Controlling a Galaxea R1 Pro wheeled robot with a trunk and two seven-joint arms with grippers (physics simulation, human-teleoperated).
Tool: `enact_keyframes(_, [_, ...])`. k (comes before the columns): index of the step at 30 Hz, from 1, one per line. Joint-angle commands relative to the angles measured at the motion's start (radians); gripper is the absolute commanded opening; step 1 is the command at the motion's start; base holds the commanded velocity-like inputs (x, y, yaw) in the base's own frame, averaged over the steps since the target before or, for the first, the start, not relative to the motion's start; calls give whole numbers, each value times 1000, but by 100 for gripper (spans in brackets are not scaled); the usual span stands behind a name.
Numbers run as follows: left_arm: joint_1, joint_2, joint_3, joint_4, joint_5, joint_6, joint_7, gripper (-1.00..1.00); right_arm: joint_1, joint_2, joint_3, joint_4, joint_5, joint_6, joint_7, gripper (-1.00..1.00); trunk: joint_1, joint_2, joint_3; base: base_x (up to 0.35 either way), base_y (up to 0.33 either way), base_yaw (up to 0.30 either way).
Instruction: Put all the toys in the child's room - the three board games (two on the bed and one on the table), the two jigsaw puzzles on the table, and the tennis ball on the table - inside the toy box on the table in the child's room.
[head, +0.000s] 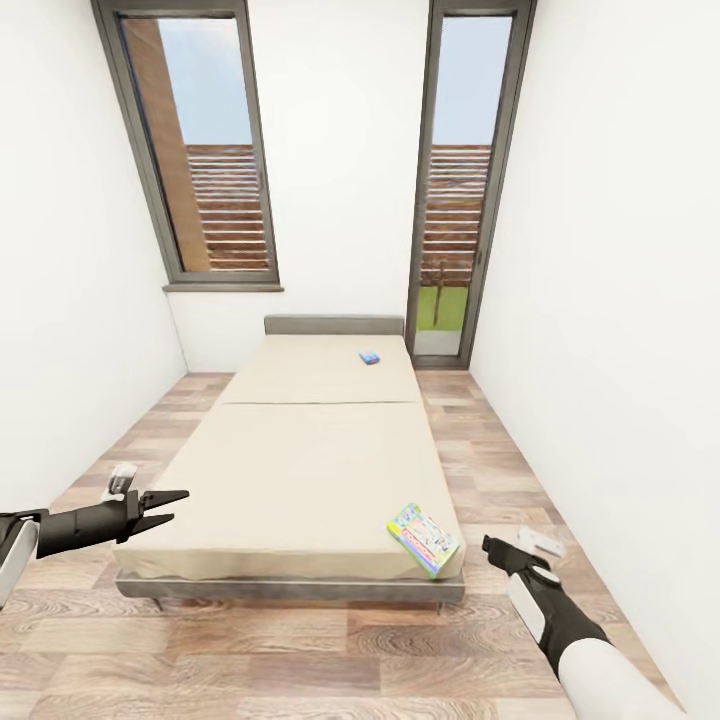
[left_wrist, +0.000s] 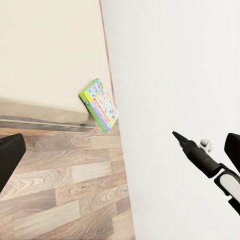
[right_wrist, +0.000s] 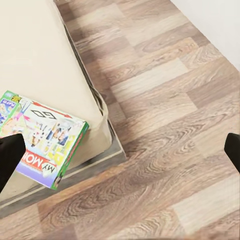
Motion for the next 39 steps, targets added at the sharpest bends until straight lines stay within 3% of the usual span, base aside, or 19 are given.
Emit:
enact_keyframes(1, [-1, 0, 1, 0, 0, 5, -3, 100, 0, 3, -4, -2, -19, 4, -3, 100, 4, -8, -4, 0, 0, 0])
enact_keyframes(8, [-1, 0, 1, 0, 2, 6, -3, 100, 0, 18, -30, -4, -82, 3, 0, 100, 31, -57, -26, 0, 0, 0])
enact_keyframes(11, [-1, -1, 0, 0, 3, 8, -5, 100, 0, 20, -67, -5, -141, 8, 5, 100, 42, -78, -36, 0, 0, 0])
enact_keyframes(12, [-1, -1, 0, 0, 4, 9, -7, 100, 0, 20, -80, -5, -164, 9, 6, 100, 46, -85, -39, 0, 0, 0])
enact_keyframes(15, [-1, -6, -5, -17, 6, 14, -22, 100, 0, 18, -132, -3, -298, 26, 44, 100, 58, -106, -48, 0, 0, 0])
enact_keyframes(20, [0, -40, -19, -55, 7, 21, -56, 100, -1, 13, -152, -1, -418, 72, 141, 100, 77, -141, -64, 0, 0, 0])
enact_keyframes(21, [0, -56, -31, -67, 7, 22, -77, 100, -1, 11, -156, 2, -452, 96, 181, 100, 81, -148, -67, 0, 0, 0])
enact_keyframes(23, [0, -70, -49, -76, 7, 23, -102, 100, -1, 10, -159, 7, -479, 118, 213, 100, 88, -162, -73, 0, 0, 0])
enact_keyframes(24, [1, -83, -76, -82, 7, 24, -133, 100, -2, 8, -161, 14, -496, 133, 234, 100, 92, -169, -76, 0, 0, 0])
enact_keyframes(27, [0, -116, -139, -93, 7, 25, -202, 100, -2, 6, -166, 29, -516, 147, 258, 100, 104, -190, -86, 0, 0, 0])
enact_keyframes(30, [0, -146, -178, -110, 6, 26, -250, 100, -2, 6, -176, 34, -529, 151, 266, 100, 115, -211, -95, 0, 0, 0])
enact_keyframes(31, [0, -168, -196, -124, 5, 26, -270, 100, -2, 6, -186, 37, -539, 153, 269, 100, 119, -218, -98, 0, 0, 0])
enact_keyframes(39, [0, -237, -232, -162, 0, 26, -300, 100, -2, 16, -220, 40, -571, 155, 277, 100, 150, -274, -123, 0, 0, 0])
